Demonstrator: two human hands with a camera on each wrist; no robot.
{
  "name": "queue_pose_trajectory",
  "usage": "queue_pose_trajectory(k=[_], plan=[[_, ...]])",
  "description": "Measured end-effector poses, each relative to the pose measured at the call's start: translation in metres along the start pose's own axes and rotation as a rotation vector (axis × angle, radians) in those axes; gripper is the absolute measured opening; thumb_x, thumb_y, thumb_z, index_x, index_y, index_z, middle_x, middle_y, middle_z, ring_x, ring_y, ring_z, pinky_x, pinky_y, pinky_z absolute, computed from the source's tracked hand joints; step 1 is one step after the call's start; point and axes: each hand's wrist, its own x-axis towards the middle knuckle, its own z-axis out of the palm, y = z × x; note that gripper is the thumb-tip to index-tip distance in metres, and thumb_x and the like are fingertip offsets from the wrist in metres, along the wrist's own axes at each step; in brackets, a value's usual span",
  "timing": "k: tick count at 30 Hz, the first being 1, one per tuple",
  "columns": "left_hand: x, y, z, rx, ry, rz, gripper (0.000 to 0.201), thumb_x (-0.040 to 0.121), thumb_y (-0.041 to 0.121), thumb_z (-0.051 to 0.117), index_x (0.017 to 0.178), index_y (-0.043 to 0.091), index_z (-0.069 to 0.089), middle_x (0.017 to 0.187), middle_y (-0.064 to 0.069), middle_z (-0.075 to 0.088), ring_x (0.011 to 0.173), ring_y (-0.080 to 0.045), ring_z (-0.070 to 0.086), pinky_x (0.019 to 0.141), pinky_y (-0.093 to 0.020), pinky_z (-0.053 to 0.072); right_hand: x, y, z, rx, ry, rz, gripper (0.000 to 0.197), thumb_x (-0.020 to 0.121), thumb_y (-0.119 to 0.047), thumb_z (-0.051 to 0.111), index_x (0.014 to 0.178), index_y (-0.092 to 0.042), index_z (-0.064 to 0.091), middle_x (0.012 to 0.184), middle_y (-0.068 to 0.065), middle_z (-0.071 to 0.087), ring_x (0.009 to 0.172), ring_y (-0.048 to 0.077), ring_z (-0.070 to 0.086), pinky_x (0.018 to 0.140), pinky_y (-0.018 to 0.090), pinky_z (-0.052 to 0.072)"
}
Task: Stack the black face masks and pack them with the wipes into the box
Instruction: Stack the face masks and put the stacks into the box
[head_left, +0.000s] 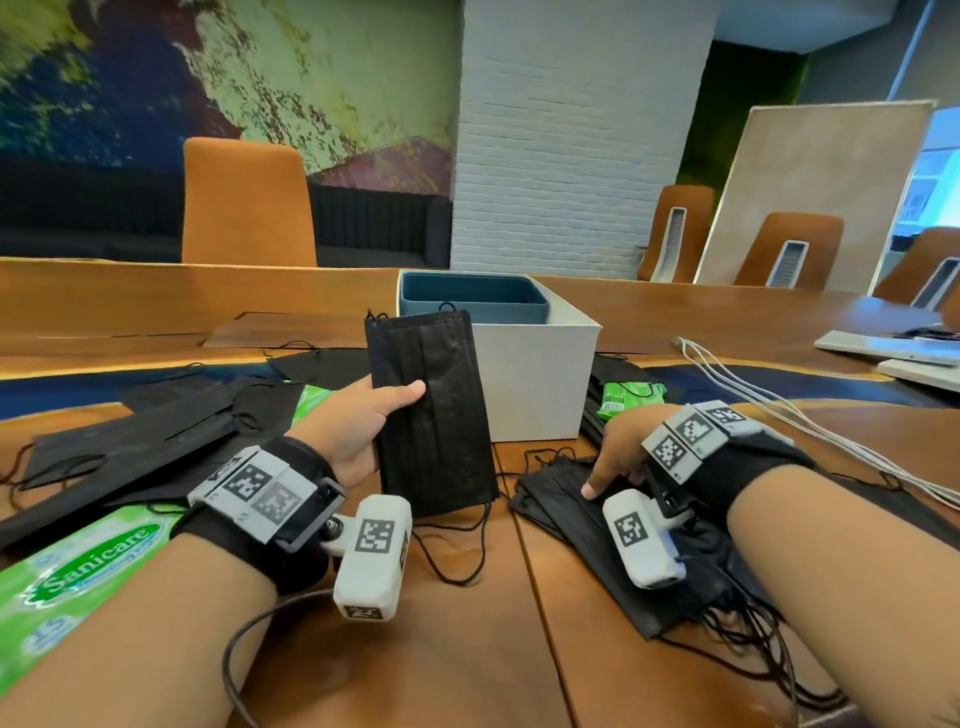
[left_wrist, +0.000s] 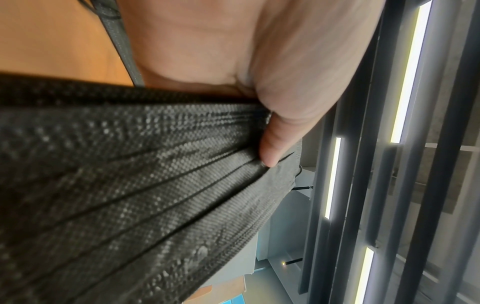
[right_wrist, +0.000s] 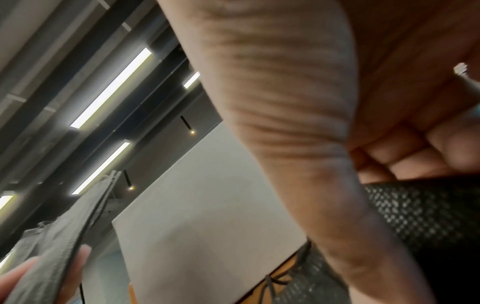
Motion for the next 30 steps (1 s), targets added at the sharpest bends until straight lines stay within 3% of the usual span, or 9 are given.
queue_pose_trajectory(k=[2, 6, 12, 14, 16, 19, 22, 25, 30], plan=[[0.000, 0.001, 0.000, 0.005, -0.002, 0.003, 0.029, 0.097, 0.012, 0.047, 0.124, 0.009, 0.057, 0.113, -0.010, 0.068, 0.104, -0.024, 0.064, 0.075, -0.036, 0.050, 0.001, -0.002, -0.002, -0.022, -0.001, 0.001, 0.038, 0.075, -0.052, 0.073, 0.076, -0.016, 0.060, 0.071, -0.003, 0.060, 0.069, 0.014, 0.058, 0.069, 0.027, 0.045], [0.000, 0.003, -0.001, 0.008, 0.001, 0.009, 0.030, 0.097, 0.011, 0.047, 0.126, 0.009, 0.056, 0.116, -0.011, 0.066, 0.106, -0.025, 0.062, 0.077, -0.037, 0.049, -0.001, 0.001, -0.004, 0.063, 0.053, -0.044, 0.041, 0.083, -0.042, 0.069, 0.108, -0.010, 0.065, 0.085, -0.003, 0.062, 0.081, 0.015, 0.060, 0.078, 0.025, 0.046], [0.000, 0.001, -0.003, 0.003, -0.007, 0.003, 0.032, 0.097, 0.011, 0.047, 0.127, 0.009, 0.055, 0.116, -0.011, 0.067, 0.106, -0.025, 0.063, 0.076, -0.037, 0.049, -0.019, 0.014, -0.011, 0.204, 0.140, -0.107, 0.024, 0.092, -0.029, 0.060, 0.107, -0.014, 0.069, 0.062, -0.003, 0.051, 0.046, 0.007, 0.044, 0.040, 0.013, 0.035], [0.000, 0.000, -0.003, -0.004, -0.007, 0.001, 0.032, 0.097, 0.011, 0.047, 0.127, 0.010, 0.055, 0.116, -0.011, 0.067, 0.105, -0.024, 0.064, 0.074, -0.036, 0.050, -0.024, 0.021, -0.015, 0.276, 0.199, -0.130, 0.019, 0.090, -0.027, 0.063, 0.103, -0.016, 0.071, 0.061, -0.004, 0.053, 0.042, 0.004, 0.046, 0.033, 0.011, 0.033], [0.000, 0.000, -0.002, -0.025, 0.002, 0.002, 0.032, 0.097, 0.011, 0.048, 0.127, 0.009, 0.056, 0.116, -0.011, 0.068, 0.104, -0.024, 0.065, 0.072, -0.034, 0.050, -0.030, 0.026, -0.021, 0.370, 0.250, -0.156, 0.013, 0.087, -0.027, 0.066, 0.098, -0.020, 0.069, 0.068, -0.002, 0.057, 0.053, 0.006, 0.053, 0.039, 0.013, 0.039], [-0.001, 0.001, -0.002, -0.050, 0.020, 0.003, 0.030, 0.096, 0.010, 0.048, 0.125, 0.009, 0.057, 0.112, -0.011, 0.069, 0.100, -0.023, 0.066, 0.069, -0.034, 0.050, -0.039, 0.030, -0.032, 0.562, 0.222, -0.276, 0.008, 0.092, -0.020, 0.059, 0.091, -0.017, 0.066, 0.089, 0.010, 0.063, 0.082, 0.020, 0.057, 0.066, 0.027, 0.049], [-0.003, 0.001, -0.001, -0.071, 0.029, -0.001, 0.027, 0.097, 0.008, 0.047, 0.121, 0.009, 0.058, 0.108, -0.011, 0.070, 0.096, -0.022, 0.066, 0.067, -0.034, 0.050, -0.053, 0.026, -0.042, 0.921, 0.200, -0.436, 0.016, 0.095, -0.008, 0.046, 0.084, -0.009, 0.057, 0.092, 0.016, 0.057, 0.088, 0.027, 0.053, 0.079, 0.036, 0.044], [-0.004, 0.001, 0.000, -0.074, 0.017, -0.006, 0.026, 0.097, 0.008, 0.047, 0.119, 0.011, 0.060, 0.109, -0.011, 0.069, 0.097, -0.023, 0.066, 0.069, -0.034, 0.050, -0.064, 0.019, -0.049, 1.221, 0.165, -0.594, 0.016, 0.097, -0.005, 0.042, 0.101, -0.005, 0.057, 0.097, 0.016, 0.062, 0.089, 0.025, 0.061, 0.078, 0.033, 0.050], [-0.005, 0.002, 0.002, -0.047, -0.002, -0.021, 0.021, 0.097, 0.010, 0.047, 0.112, 0.014, 0.062, 0.105, -0.008, 0.071, 0.095, -0.021, 0.066, 0.069, -0.033, 0.050, -0.059, 0.000, -0.048, 1.524, 0.043, -0.782, 0.035, 0.099, -0.003, 0.035, 0.132, 0.001, 0.046, 0.126, 0.020, 0.059, 0.112, 0.029, 0.061, 0.089, 0.039, 0.054]])
